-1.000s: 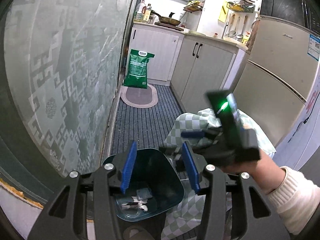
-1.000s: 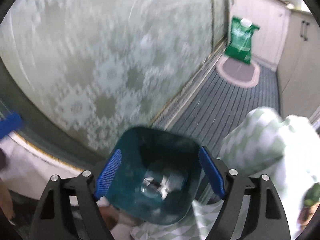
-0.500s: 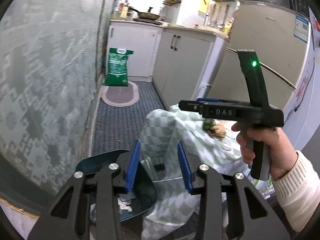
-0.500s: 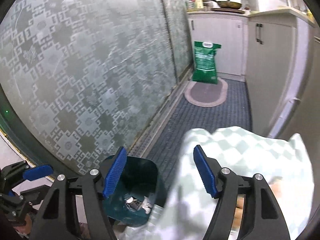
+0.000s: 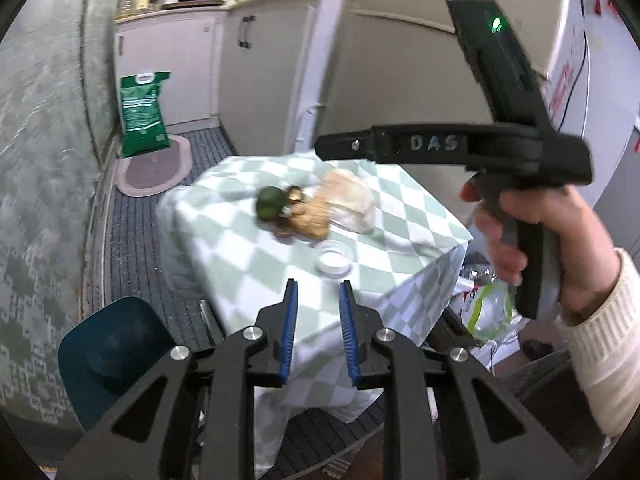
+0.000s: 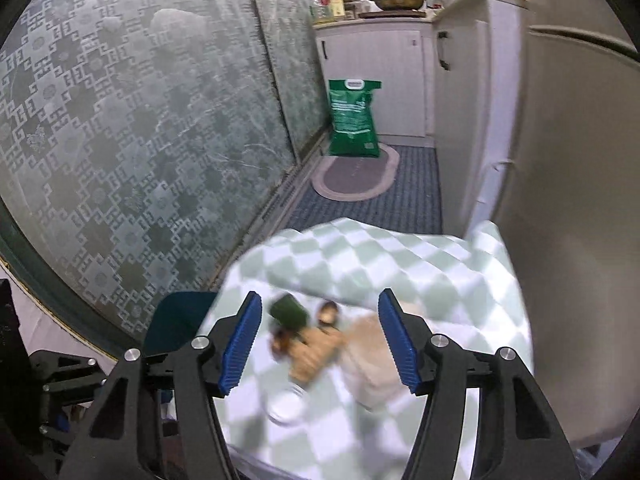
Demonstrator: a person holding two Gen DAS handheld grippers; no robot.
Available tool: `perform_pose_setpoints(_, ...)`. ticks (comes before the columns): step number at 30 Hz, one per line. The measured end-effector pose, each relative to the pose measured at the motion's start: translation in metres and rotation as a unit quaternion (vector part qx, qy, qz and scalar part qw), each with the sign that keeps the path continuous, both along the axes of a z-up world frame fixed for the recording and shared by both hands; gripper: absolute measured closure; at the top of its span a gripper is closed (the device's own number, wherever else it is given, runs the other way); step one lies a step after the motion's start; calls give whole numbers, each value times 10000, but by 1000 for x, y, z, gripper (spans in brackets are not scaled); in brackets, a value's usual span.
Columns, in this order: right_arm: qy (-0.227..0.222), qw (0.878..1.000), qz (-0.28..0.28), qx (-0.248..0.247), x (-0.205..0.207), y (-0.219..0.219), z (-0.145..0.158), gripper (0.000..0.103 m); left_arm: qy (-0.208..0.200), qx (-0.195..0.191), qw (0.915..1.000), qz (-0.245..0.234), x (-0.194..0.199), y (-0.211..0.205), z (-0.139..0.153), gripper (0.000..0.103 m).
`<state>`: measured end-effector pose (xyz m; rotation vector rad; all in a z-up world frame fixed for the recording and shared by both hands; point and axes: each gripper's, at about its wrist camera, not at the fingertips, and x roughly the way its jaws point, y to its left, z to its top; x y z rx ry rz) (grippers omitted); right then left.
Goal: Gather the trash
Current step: 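Move left tool toward the white cup while right tool nears the white paper bag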
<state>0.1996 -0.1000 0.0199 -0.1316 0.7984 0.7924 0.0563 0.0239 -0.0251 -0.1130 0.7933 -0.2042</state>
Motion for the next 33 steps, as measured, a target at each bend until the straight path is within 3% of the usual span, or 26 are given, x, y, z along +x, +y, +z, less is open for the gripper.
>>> perform_pose_setpoints(5,108,9999,-101,-57,7,-32,-7,43,183,65,9998,-29,25,-20,-15,80)
perform_pose_setpoints(7,182,9997,-125,-97,10,-45,-13,43,229,90,9997,6,34,-26,-20,66)
perform_pose_setpoints(10,238,9995,-162,-151,13,-58,-19,43,251,262,9993,121,43,-32,-27,62)
perform_pose_setpoints(20,212,9995,-39,-233,11,-74,-29,43,350,460,9979,289,64,-42,-36,62)
perform_pose_setpoints(24,217,9994,67,-272,10,-71,-33,43,350,544,9974,324,65,-44,-37,71)
perform_pose_setpoints(33,205,9987,174,-425,11,-52,-39,43,309,471,9981,249,57,-40,-33,71)
